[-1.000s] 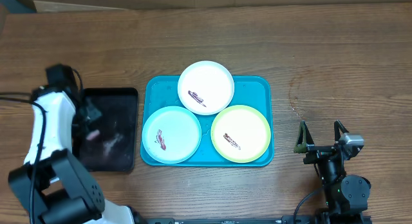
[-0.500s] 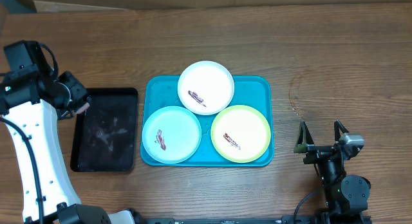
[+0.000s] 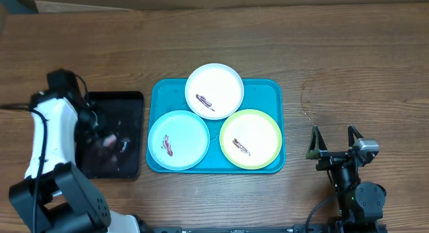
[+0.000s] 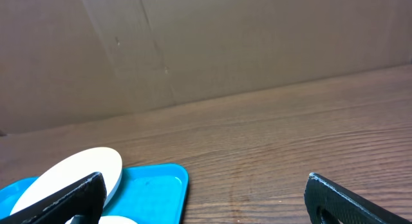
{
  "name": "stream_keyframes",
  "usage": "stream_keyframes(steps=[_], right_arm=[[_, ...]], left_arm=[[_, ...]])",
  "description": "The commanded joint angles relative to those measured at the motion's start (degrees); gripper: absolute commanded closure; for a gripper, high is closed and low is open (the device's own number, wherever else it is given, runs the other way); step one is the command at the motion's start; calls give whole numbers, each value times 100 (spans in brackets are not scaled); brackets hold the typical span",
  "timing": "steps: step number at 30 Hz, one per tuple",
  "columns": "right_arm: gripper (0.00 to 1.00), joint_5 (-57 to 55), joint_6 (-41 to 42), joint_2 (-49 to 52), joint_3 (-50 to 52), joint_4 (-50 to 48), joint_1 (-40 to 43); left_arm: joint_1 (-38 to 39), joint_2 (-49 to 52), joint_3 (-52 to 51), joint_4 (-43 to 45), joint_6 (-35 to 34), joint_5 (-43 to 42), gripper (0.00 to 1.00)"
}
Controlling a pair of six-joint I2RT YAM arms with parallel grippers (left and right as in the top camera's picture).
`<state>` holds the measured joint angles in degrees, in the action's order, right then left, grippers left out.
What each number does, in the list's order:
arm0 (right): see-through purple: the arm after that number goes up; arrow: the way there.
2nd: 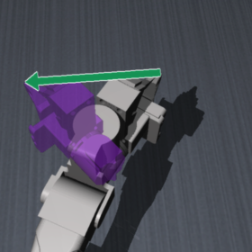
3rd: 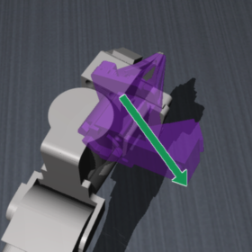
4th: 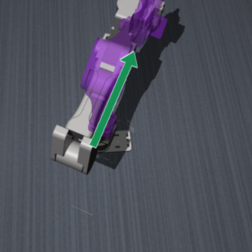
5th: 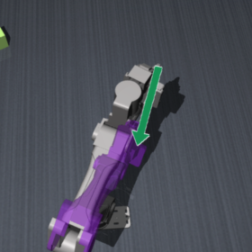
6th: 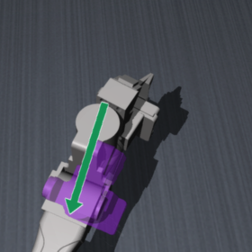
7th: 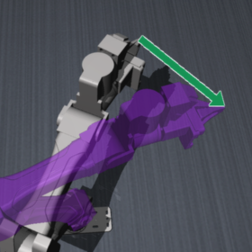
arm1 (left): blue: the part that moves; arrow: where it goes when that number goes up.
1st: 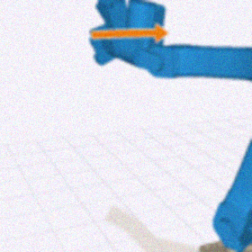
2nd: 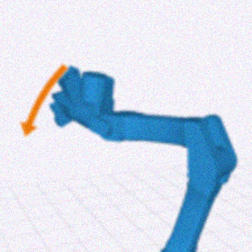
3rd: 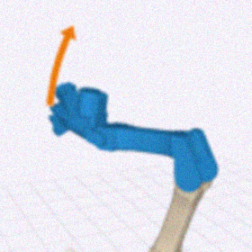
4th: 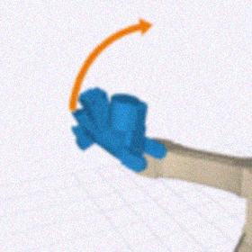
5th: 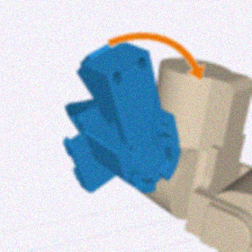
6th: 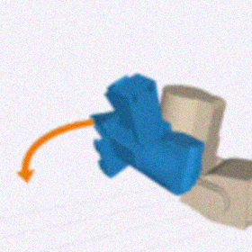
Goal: Clean dirty plates on tray and stack at the side
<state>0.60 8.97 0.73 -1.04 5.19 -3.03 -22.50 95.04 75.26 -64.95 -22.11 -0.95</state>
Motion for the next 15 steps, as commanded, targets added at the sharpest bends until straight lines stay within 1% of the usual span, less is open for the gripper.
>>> stream_keyframes(steps=[1,4,8,11,15], right_arm=[[0,-55,-26,-50,59,-35,7],[0,-55,-26,-50,59,-35,7],[0,-55,-26,-50,59,-35,7],[0,-55,-26,-50,59,-35,7],[0,-55,-26,-50,59,-35,7]], left_arm=[[2,-479,1182,-378,133,46,96],[11,-686,1880,-726,131,-168,96],[70,-839,1843,-741,131,-223,96],[140,-789,1259,-555,105,-111,96],[208,-664,-87,352,68,-107,96]])
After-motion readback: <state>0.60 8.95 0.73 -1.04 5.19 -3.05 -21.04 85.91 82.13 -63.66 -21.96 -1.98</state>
